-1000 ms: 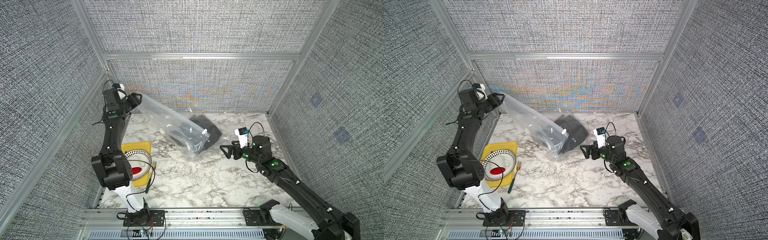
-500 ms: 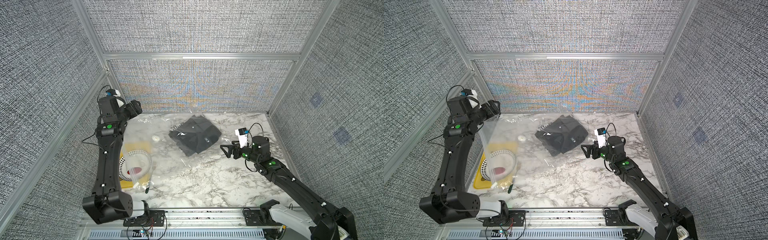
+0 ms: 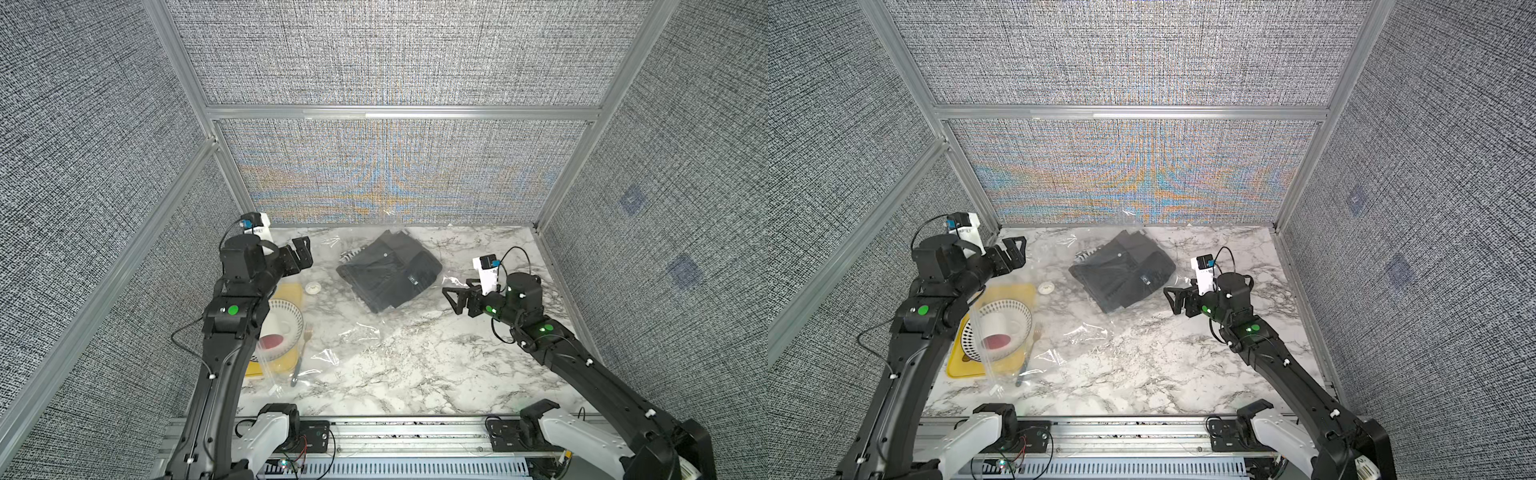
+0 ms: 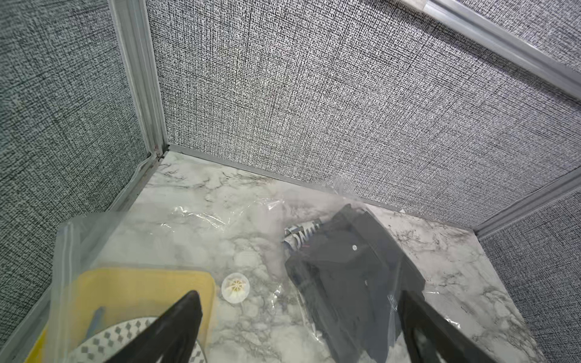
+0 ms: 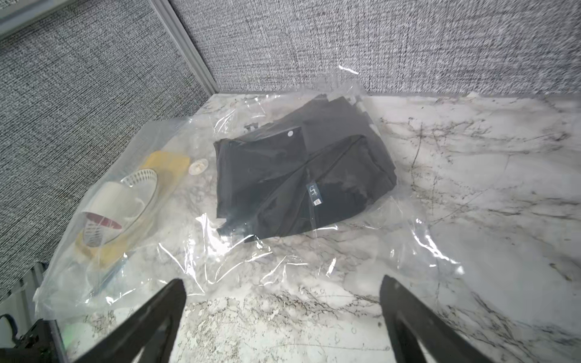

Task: Place the folded shirt into the vacuum bag
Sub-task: Close the vacuum bag at the center of the board, then reset both arms

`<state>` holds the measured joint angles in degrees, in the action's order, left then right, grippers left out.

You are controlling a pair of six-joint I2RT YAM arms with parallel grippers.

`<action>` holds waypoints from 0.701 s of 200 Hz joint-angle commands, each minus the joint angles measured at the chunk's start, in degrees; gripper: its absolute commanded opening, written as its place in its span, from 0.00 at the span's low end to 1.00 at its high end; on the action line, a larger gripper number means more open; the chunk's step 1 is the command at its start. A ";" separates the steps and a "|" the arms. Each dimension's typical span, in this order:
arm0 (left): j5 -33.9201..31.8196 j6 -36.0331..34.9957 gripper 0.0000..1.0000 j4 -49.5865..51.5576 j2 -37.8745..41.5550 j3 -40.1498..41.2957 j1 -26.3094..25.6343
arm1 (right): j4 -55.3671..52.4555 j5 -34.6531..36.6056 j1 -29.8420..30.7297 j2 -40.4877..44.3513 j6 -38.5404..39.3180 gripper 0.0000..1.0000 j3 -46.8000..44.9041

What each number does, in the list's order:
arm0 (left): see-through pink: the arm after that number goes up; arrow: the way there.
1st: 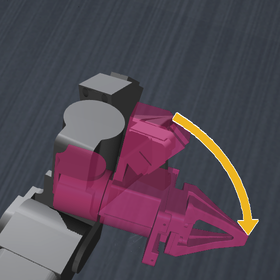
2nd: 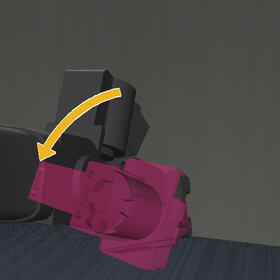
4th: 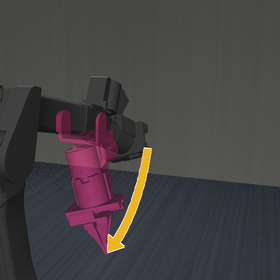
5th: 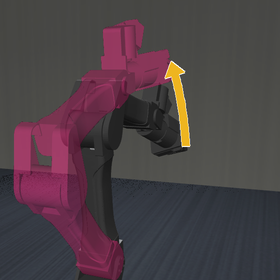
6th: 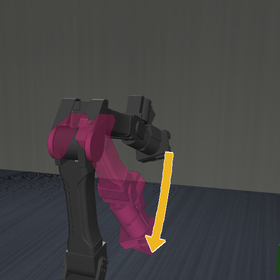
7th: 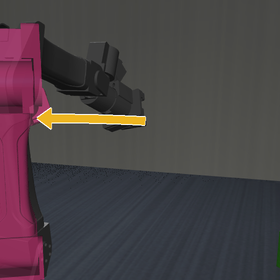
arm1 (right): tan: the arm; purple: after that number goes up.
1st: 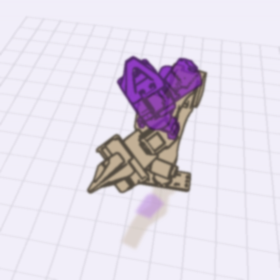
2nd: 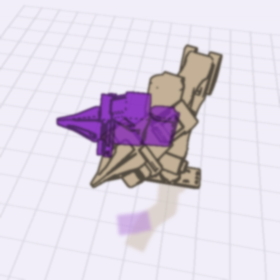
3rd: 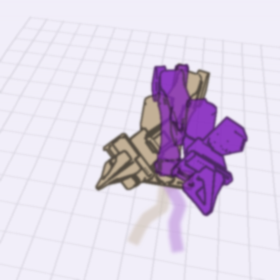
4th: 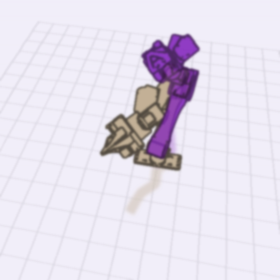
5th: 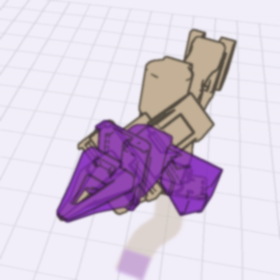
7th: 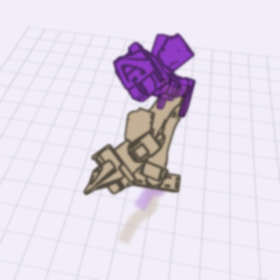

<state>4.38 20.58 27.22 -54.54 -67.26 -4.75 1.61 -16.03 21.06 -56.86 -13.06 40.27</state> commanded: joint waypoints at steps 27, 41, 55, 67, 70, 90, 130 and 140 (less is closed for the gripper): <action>-2.53 -0.69 1.00 -8.54 11.40 10.99 -1.15 | -1.17 11.39 0.18 6.20 5.27 0.99 1.00; -3.02 -1.51 1.00 -9.78 13.14 14.57 -1.15 | 1.15 15.97 0.10 9.04 7.28 0.99 -0.86; -4.38 -2.22 1.00 -11.34 13.71 18.51 -1.28 | 3.98 21.78 -0.24 11.21 9.11 0.99 -3.13; -5.43 -2.40 1.00 -12.95 13.67 21.71 -1.35 | 8.13 24.57 -1.26 12.60 11.59 0.99 -5.97; -5.56 -2.53 1.00 -13.42 13.67 22.51 -1.33 | 9.36 24.71 -1.73 12.83 12.26 0.99 -6.89; -6.70 -4.44 1.00 -17.29 13.54 27.64 -1.32 | 15.76 24.85 -5.66 13.85 13.07 0.99 -11.38; -12.08 -10.27 1.00 -23.74 12.59 35.89 -1.35 | 25.13 23.62 -13.19 14.26 10.77 0.99 -18.56; -14.70 -9.99 1.00 -23.97 12.21 36.94 -1.39 | 27.27 22.46 -14.98 14.22 9.49 0.99 -20.40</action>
<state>-4.32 13.78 8.88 -41.74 -32.64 -6.13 19.29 7.16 9.17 -42.78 -1.48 23.07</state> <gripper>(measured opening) 0.998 0.987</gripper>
